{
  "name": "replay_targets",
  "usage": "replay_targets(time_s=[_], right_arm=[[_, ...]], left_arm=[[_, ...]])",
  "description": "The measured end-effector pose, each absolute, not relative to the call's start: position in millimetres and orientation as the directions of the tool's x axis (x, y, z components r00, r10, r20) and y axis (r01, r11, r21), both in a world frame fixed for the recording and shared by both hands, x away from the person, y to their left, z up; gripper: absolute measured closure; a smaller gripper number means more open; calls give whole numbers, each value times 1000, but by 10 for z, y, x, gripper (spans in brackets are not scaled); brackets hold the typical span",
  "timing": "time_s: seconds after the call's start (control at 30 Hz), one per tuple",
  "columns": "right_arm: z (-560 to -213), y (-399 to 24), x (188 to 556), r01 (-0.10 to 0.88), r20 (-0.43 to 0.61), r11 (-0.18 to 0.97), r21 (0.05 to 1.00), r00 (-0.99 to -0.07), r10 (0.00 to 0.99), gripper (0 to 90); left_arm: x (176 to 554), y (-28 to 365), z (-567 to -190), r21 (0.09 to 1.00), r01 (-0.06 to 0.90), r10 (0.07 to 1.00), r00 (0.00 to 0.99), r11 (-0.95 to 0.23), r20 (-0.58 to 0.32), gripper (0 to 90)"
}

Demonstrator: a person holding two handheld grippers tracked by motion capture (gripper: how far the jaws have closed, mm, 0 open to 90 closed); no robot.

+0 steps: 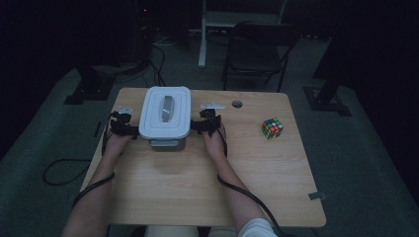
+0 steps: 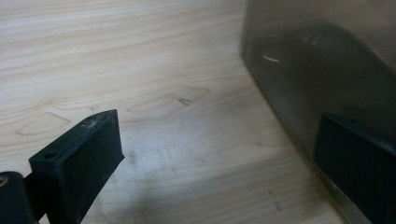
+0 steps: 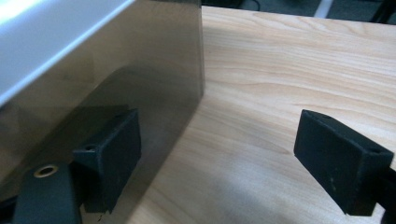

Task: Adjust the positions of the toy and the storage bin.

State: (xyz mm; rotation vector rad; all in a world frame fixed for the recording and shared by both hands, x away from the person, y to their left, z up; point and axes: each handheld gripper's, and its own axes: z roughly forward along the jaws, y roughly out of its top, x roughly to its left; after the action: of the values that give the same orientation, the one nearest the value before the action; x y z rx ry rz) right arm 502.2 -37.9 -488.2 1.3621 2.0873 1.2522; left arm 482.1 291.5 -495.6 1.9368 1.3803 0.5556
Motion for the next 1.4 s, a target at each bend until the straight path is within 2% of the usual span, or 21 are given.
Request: replay_targets(time_s=[0.03,0.33,0.83,1.1,1.4], right_arm=[[-4879,-390,5005,543,162,153,826,-487,858,151],[-4891,-443,4948,526,119,201,827,-512,851,156],[-4886,-710,4872,560,163,168,811,-493,855,164],[-4870,-916,4774,541,119,202,817,-500,858,164],[-4865,-1136,4703,540,118,198,818,-495,861,165]], left_arm=[[4796,2889,-4944,743,631,937,348,-224,-13,25],[4783,2794,-4912,731,634,935,354,-252,15,28],[4781,2527,-4893,717,631,913,407,-297,20,28],[4809,2335,-4877,707,628,902,431,-325,31,28],[4797,2103,-4873,703,617,882,470,-353,31,28]])
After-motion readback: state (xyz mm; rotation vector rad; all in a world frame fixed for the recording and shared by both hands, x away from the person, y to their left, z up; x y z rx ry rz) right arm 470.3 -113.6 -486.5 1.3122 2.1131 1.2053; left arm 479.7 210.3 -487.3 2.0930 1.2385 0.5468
